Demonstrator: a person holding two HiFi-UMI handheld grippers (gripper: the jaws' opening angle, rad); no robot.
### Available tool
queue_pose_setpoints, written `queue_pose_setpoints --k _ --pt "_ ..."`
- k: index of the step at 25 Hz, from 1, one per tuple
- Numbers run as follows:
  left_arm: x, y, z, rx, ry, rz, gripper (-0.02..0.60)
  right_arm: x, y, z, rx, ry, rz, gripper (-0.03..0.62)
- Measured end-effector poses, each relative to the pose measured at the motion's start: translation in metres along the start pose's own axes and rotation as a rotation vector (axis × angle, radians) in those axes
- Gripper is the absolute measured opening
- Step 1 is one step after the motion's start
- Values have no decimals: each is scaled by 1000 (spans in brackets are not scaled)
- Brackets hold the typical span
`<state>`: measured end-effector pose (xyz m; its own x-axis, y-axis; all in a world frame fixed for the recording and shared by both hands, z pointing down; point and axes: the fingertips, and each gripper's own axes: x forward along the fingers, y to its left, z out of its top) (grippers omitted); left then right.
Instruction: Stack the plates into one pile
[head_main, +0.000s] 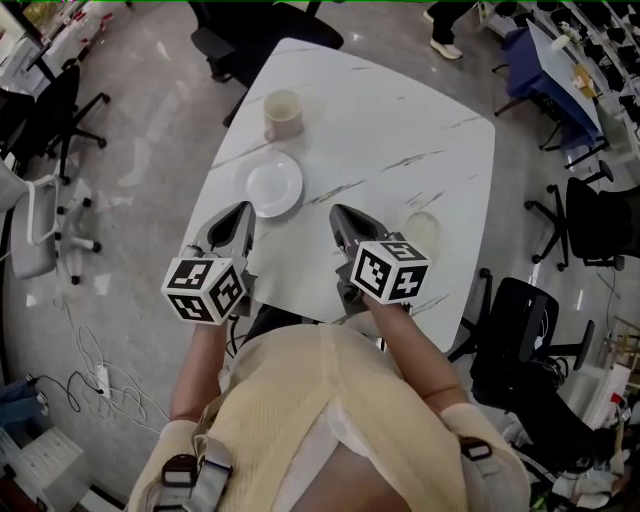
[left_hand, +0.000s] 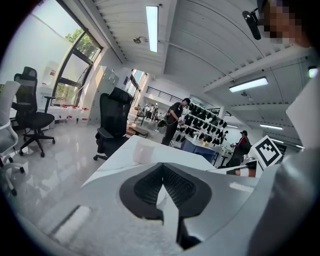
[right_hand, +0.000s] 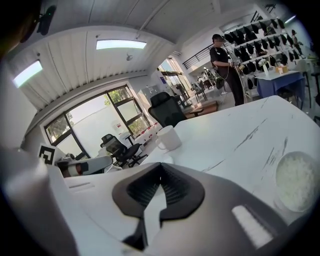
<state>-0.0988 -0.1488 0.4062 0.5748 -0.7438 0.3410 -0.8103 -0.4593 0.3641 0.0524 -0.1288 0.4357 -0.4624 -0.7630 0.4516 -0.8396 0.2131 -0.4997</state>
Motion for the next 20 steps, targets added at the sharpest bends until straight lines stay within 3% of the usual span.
queue_pose_setpoints --k 12,20 --pt "18 -27 -6 30 43 -63 5 -23 -6 1 -25 -23 -2 2" --pt "18 -39 -2 46 29 -85 5 -36 -7 6 -38 -46 -5 2"
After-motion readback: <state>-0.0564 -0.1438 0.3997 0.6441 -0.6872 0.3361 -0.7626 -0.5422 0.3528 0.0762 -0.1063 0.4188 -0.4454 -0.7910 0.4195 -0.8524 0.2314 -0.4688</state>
